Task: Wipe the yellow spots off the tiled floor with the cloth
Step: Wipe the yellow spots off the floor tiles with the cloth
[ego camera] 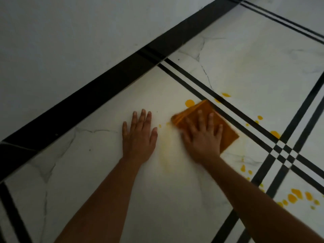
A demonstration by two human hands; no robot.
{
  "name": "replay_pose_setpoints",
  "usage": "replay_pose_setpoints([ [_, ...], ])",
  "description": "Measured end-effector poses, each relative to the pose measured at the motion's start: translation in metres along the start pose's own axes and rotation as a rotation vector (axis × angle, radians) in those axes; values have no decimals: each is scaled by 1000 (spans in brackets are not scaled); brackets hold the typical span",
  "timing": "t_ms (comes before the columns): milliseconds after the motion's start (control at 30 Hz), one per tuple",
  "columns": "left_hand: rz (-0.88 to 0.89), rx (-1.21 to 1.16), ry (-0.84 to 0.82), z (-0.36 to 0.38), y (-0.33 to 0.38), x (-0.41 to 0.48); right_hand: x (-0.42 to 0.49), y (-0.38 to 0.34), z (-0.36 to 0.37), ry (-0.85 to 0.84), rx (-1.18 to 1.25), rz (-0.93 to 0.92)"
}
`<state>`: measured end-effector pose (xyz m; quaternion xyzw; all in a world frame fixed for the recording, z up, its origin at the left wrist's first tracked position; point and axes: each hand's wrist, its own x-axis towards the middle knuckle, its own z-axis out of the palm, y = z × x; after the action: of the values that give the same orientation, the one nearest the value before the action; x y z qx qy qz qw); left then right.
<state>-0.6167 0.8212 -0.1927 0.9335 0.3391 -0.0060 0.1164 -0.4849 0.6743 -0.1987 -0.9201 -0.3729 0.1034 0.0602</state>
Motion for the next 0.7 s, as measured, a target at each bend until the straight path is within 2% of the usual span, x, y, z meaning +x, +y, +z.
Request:
replay_pose_setpoints([
  [67,78,15,-26,-4,1,28,-31,6,10,7,-57,-263],
  [100,102,15,-35,-5,4,44,-32,19,8,-6,-78,-285],
  [133,100,13,-49,-4,7,53,-19,33,4,13,-70,-237],
  [233,56,1,-30,2,14,76,59,46,-21,26,23,193],
  [267,51,20,6,6,16,80,74,42,-21,28,29,246],
  [300,47,44,34,9,15,81,78,34,-19,36,17,195],
  [400,54,63,24,11,16,81,56,33,-13,-71,-55,-255],
  [433,52,66,33,11,16,81,63,42,-18,-83,-62,-291],
  [467,47,66,34,11,15,81,80,47,-21,-54,-58,-222],
  [533,32,58,24,12,14,81,101,39,-26,-21,-29,52],
  [567,31,59,27,12,15,81,104,26,-22,-13,-22,89],
  [667,41,47,17,10,16,83,91,0,-11,-65,-27,-203],
  [700,39,43,16,11,16,83,98,6,-15,-57,-27,-230],
])
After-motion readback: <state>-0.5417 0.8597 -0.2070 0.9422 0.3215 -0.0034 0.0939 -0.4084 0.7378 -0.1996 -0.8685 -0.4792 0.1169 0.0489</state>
